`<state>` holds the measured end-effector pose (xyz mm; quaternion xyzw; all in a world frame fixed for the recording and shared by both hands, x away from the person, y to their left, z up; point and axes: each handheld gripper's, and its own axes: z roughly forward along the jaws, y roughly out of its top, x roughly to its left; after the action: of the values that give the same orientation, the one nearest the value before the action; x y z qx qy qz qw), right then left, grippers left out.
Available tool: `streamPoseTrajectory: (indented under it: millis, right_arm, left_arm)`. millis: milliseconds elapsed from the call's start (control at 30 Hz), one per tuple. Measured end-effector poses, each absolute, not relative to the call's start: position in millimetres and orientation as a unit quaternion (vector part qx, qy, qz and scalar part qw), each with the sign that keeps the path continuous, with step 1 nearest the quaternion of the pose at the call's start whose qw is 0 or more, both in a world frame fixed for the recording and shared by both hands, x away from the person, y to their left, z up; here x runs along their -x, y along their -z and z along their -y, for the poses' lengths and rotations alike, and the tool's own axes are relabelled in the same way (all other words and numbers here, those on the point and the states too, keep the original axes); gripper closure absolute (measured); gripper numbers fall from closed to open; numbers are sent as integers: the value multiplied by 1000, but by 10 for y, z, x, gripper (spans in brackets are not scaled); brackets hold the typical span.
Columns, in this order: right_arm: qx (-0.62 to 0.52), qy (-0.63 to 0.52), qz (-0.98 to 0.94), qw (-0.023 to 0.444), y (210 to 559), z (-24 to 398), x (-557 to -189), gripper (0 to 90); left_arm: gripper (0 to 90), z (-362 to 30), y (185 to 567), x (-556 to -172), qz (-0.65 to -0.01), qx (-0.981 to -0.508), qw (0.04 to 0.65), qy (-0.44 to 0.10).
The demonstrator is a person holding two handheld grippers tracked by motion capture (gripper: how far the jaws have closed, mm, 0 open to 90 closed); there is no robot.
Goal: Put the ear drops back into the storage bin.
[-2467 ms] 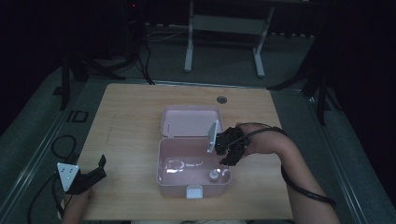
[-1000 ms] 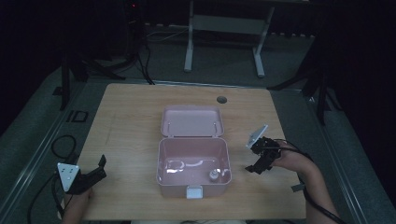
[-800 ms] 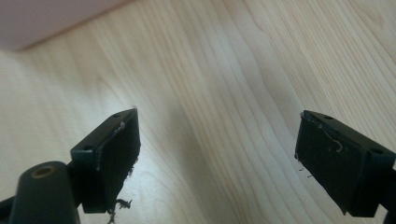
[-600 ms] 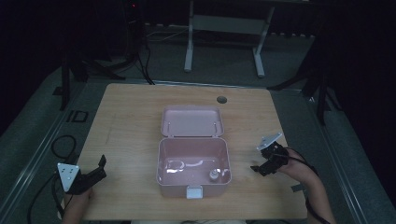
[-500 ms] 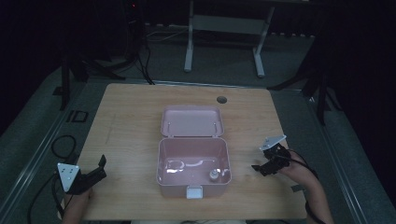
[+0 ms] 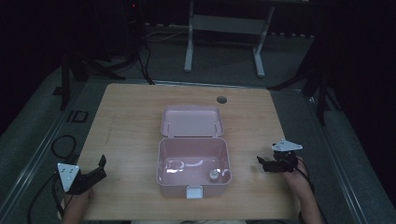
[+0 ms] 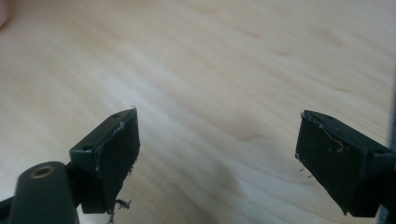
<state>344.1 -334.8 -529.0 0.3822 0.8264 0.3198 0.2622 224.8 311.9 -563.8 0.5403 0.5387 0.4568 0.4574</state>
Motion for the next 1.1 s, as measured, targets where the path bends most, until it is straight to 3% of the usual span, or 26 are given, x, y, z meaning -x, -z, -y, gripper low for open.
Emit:
streamPoseTrajectory:
  millis: [833, 1100]
  right_arm:
    - [-532, -375, -652, 389, 5495, 3519, -3300, 123]
    - [-534, -387, -635, 402, 5482, 3531, -3255, 123]
  left_arm:
    - [24, -3120, 5637, -2250, -538, -543, 457, -455]
    - [24, -3126, 5637, -2252, -539, -542, 459, -453]
